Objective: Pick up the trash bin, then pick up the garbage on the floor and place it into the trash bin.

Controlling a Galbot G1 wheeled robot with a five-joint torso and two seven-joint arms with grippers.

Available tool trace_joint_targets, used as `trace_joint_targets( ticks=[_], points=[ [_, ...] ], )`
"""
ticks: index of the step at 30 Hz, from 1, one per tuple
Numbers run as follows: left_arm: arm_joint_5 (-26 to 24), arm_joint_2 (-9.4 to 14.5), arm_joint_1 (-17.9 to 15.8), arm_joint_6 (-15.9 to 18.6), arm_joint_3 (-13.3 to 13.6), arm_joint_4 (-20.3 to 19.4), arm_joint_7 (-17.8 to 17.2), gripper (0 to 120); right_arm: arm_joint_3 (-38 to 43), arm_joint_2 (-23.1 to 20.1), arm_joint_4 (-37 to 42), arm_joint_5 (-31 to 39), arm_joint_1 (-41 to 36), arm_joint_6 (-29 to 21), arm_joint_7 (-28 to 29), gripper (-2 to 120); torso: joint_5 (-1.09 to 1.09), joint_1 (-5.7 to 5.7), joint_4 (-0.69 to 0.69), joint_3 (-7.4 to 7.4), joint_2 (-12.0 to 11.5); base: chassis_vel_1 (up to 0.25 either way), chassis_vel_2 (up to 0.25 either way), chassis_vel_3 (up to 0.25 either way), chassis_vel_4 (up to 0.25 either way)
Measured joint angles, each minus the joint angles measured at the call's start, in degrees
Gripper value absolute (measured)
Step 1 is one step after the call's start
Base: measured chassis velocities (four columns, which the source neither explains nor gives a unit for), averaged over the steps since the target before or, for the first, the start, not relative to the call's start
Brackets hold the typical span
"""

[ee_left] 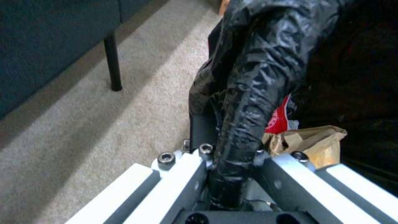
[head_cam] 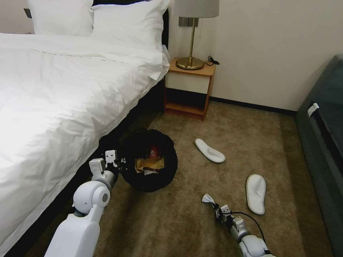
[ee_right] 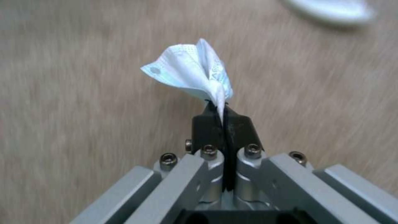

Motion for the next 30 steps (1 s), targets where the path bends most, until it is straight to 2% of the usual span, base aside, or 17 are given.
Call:
trace_joint_targets(
  ticks=[1,2,4,8,10,16,18,30],
  points=[
    [-0.4,-0.1,0.0,0.1,0.3,0.4,-0.2,0,-0.2,-0.8,3.3,0.9,-0.5,0.0,0.7,0,0.0,0.0,-0.01,0.0,0.0,0.0,0.0,0.0,0.0],
    [-0.4,-0.1,0.0,0.1,0.3,0.4,-0.2,0,-0.2,-0.8,3.3,0.9,-0.5,0.0,0.7,0,0.0,0.0,-0.01,0.0,0.0,0.0,0.0,0.0,0.0],
    [-1.7,-0.2,-0.1,0.3,1.0,1.6,-0.7,0,-0.6,-2.6,11.0,2.8,-1.4,-0.3,1.9,0,-0.02,0.0,0.0,0.0,0.0,0.0,0.0,0.0,0.0],
    [-3.4,-0.1,-0.2,0.6,1.5,2.1,-1.3,0,-0.8,-3.8,16.7,3.9,-1.9,-1.0,2.7,0,-0.02,0.0,0.0,0.0,0.0,0.0,0.0,0.0,0.0],
    [-7.0,0.7,-0.3,1.8,2.7,2.6,-2.7,0,-1.3,-5.1,24.0,4.7,-2.8,-1.8,3.3,0,-0.01,0.0,0.0,0.0,0.0,0.0,0.0,0.0,0.0],
    [-9.2,1.9,-0.7,2.8,3.9,3.4,-3.8,0,-1.9,-6.2,31.8,4.7,-4.6,-2.2,3.4,0,-0.01,0.0,0.01,0.0,0.0,0.0,0.0,0.0,0.0],
    [-10.8,2.6,-1.5,3.7,5.3,4.4,-4.8,0,-2.5,-7.1,39.4,3.4,-7.6,-2.2,3.3,0,-0.01,0.0,0.0,0.0,0.0,0.0,0.0,0.0,0.0],
    [-11.9,2.6,-4.0,5.7,9.3,7.7,-5.8,0,-4.3,-8.3,55.0,0.1,-15.0,-1.7,2.2,0,-0.01,0.0,0.0,0.0,0.0,0.0,0.0,0.0,0.0]
  ],
)
